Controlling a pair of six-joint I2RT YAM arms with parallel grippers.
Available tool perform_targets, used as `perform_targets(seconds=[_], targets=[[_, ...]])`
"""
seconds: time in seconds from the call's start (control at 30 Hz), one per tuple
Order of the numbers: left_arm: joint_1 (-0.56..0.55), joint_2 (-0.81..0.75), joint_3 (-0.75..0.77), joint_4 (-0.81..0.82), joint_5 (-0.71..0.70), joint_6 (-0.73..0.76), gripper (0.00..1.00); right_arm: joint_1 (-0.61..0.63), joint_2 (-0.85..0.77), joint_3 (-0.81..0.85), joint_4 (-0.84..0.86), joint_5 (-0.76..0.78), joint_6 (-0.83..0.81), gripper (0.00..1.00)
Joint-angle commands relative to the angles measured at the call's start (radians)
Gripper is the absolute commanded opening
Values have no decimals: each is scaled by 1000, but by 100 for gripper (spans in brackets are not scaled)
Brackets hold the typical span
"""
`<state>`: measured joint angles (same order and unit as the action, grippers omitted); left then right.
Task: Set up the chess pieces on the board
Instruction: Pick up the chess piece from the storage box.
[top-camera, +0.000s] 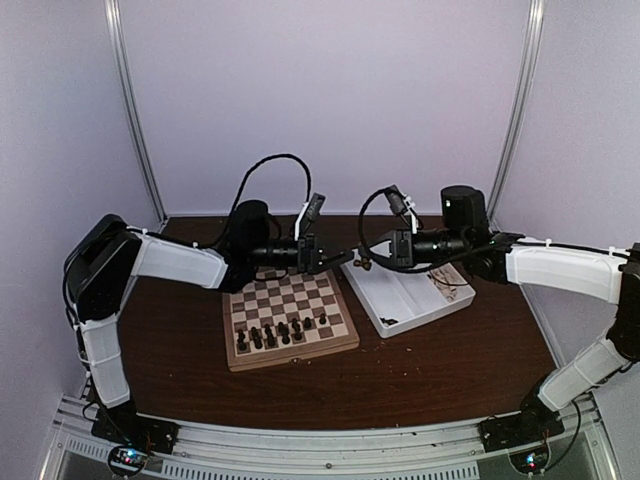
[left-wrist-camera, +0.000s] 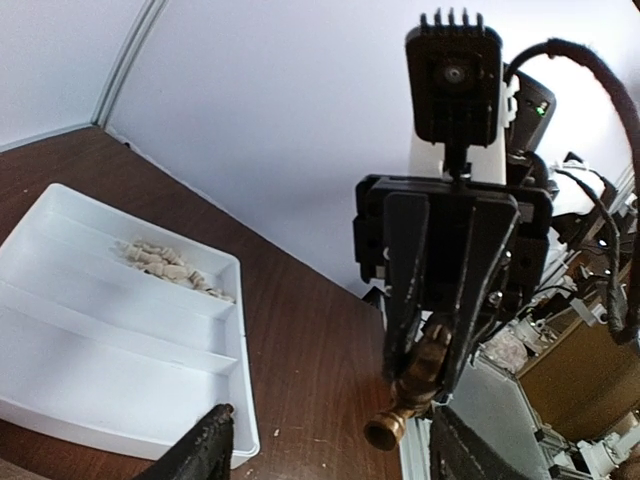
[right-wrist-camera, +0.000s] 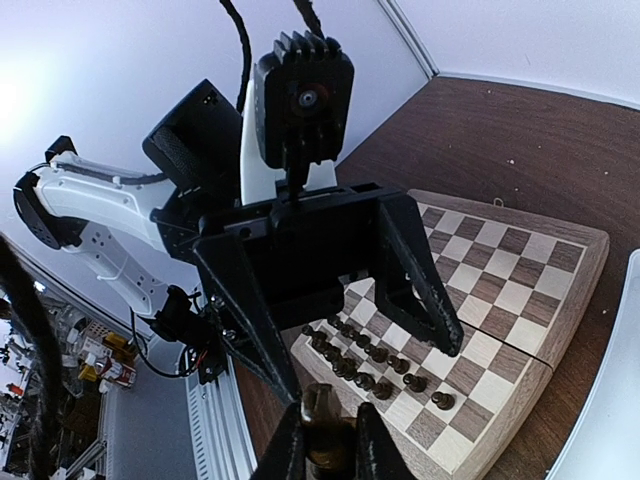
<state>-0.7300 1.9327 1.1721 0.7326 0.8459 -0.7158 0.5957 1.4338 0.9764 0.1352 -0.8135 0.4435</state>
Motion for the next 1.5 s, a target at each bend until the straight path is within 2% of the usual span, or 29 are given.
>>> perform_targets(seconds=[0.0, 0.3, 0.5, 0.67, 1.0, 1.2, 1.3, 1.47], targets=[[-1, 21, -4, 228, 90, -121, 66, 1, -28, 36, 57, -20, 37, 14], [-1, 9, -49, 291, 89, -155, 63, 0, -22, 38, 95, -40, 69, 15], [-10, 10, -45, 275, 93, -145, 59, 0, -14, 46, 113, -49, 85, 15], [-22, 10, -25, 200, 94, -98, 55, 1, 4, 51, 133, -55, 101, 15], [-23, 8, -25, 228, 104, -111, 52, 1, 30, 48, 150, -68, 114, 15], [-23, 6, -23, 226, 105, -107, 42, 1, 40, 42, 148, -69, 109, 15], [-23, 5, -22, 227, 106, -104, 32, 0, 46, 41, 148, -66, 107, 15], [-23, 5, -25, 228, 112, -101, 26, 1, 56, 41, 150, -62, 104, 15]])
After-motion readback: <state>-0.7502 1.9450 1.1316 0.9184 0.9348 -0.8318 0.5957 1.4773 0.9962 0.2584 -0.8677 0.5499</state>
